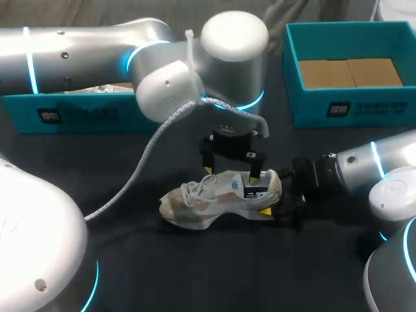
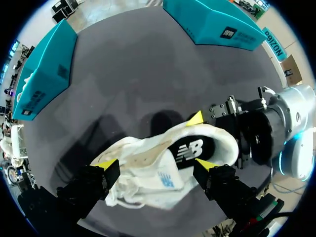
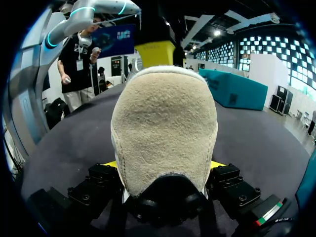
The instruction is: Take the shoe out of the shoebox, open the shoe tongue, remove and reinsert the insole, then place the shoe into the shoebox
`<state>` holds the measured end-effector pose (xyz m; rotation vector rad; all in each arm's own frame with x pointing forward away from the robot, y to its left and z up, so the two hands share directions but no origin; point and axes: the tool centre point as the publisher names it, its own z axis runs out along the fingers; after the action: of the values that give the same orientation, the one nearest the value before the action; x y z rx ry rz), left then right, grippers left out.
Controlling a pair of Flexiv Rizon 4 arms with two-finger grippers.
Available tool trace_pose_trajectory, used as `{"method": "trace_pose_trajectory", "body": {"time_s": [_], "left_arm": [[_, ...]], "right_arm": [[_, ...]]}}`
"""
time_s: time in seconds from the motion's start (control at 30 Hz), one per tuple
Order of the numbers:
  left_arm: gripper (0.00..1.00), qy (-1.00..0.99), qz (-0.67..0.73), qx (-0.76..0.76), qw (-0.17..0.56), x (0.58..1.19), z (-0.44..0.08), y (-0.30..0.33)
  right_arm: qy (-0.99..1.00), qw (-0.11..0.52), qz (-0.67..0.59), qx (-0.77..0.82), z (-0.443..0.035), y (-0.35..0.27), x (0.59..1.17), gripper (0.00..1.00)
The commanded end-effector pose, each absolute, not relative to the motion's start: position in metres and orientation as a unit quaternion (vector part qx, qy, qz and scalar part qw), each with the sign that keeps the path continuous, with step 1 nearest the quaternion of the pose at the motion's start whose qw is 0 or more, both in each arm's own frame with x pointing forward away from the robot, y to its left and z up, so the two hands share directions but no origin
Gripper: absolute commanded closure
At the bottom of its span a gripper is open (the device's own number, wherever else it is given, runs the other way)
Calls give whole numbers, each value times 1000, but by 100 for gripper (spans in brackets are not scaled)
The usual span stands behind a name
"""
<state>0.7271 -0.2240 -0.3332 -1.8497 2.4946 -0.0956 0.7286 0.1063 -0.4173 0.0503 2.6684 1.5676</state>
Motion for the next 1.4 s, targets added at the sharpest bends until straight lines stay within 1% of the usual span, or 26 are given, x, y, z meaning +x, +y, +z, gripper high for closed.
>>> {"method": "trace_pose_trajectory", "body": {"time_s": [0.03, 0.4, 0.77, 1.1, 1.4], "left_arm": [[0, 805, -20, -592, 22, 734, -346, -237], [0, 814, 1, -580, 22, 737, -365, -244], [0, 805, 31, -592, 23, 731, -378, -222], [0, 777, 31, -629, 21, 725, -365, -192], [0, 759, 23, -650, 21, 715, -344, -179]], "right_arm": [[862, 24, 505, 16, -417, 108, 728, 100], [862, 24, 505, 16, -417, 108, 728, 100], [862, 24, 505, 16, -417, 108, 728, 100], [862, 24, 505, 16, -417, 108, 728, 100], [862, 24, 505, 16, -417, 108, 728, 100]]}}
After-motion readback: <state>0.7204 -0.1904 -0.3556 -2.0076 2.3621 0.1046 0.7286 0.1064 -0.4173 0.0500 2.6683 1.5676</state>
